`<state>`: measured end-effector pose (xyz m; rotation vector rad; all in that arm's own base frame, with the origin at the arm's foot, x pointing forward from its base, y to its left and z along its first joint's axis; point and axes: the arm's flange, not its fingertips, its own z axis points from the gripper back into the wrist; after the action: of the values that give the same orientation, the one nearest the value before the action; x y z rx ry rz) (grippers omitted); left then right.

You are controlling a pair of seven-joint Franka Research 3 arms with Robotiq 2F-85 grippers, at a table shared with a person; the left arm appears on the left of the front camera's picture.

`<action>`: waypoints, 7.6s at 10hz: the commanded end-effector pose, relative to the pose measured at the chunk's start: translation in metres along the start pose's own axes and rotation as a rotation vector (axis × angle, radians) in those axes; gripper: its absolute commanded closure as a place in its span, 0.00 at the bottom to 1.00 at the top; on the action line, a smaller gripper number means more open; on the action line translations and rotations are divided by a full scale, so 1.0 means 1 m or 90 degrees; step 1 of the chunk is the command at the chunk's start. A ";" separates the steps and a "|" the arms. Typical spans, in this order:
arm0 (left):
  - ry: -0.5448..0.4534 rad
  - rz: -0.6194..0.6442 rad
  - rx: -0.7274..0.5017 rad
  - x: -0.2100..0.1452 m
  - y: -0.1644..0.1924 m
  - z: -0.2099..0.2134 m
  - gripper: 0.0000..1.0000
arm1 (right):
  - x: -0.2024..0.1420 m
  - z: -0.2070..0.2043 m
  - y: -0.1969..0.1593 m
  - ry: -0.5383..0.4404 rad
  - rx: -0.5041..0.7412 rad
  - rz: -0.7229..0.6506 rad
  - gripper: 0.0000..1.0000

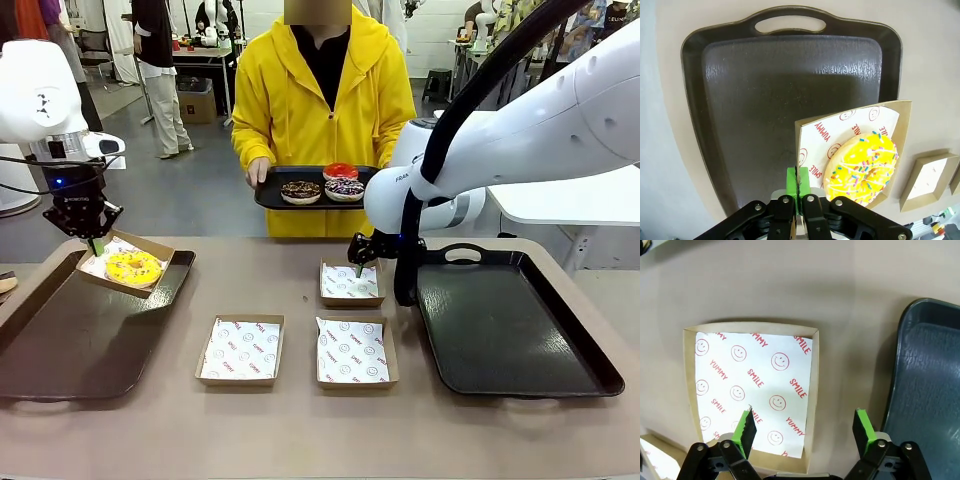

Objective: Individually package the donuts and arrange them on the tray.
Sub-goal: Place the picked Paper togo box on the Handle tray while simultaneously picking up another Paper togo box from the table with the other hand.

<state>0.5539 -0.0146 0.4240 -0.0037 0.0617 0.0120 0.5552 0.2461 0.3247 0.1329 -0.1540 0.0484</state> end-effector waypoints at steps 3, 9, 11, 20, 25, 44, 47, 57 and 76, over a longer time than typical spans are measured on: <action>0.001 0.023 0.010 0.009 0.006 -0.007 0.99 | 0.008 -0.010 0.012 -0.019 -0.043 0.007 0.00; -0.005 0.032 0.012 0.024 0.000 -0.029 0.99 | 0.009 -0.011 0.014 -0.018 -0.048 0.005 0.00; -0.015 0.045 0.010 0.032 -0.001 -0.033 0.99 | 0.010 -0.011 0.015 -0.017 -0.049 0.004 0.00; -0.015 0.056 0.001 0.045 -0.005 -0.044 0.18 | 0.010 -0.008 0.012 -0.020 -0.039 0.004 1.00; -0.014 0.056 -0.004 0.044 -0.003 -0.044 0.00 | 0.011 -0.009 0.013 -0.024 -0.039 -0.008 1.00; -0.006 0.092 -0.770 -0.113 0.181 -0.023 0.00 | 0.062 0.174 0.026 -0.004 -0.025 -0.115 1.00; 0.014 0.101 -0.749 -0.107 0.179 -0.024 0.00 | 0.059 0.172 0.024 -0.016 -0.031 -0.097 1.00; 0.014 0.101 -0.749 -0.107 0.179 -0.024 0.00 | 0.059 0.172 0.024 -0.016 -0.031 -0.097 1.00; 0.045 0.003 -0.509 -0.117 0.094 0.046 0.00 | 0.002 0.233 -0.056 0.052 -0.062 -0.032 0.99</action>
<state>0.4418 0.0973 0.4642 -0.9118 0.1158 0.0325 0.5425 0.1878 0.5459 0.0261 -0.1000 -0.0288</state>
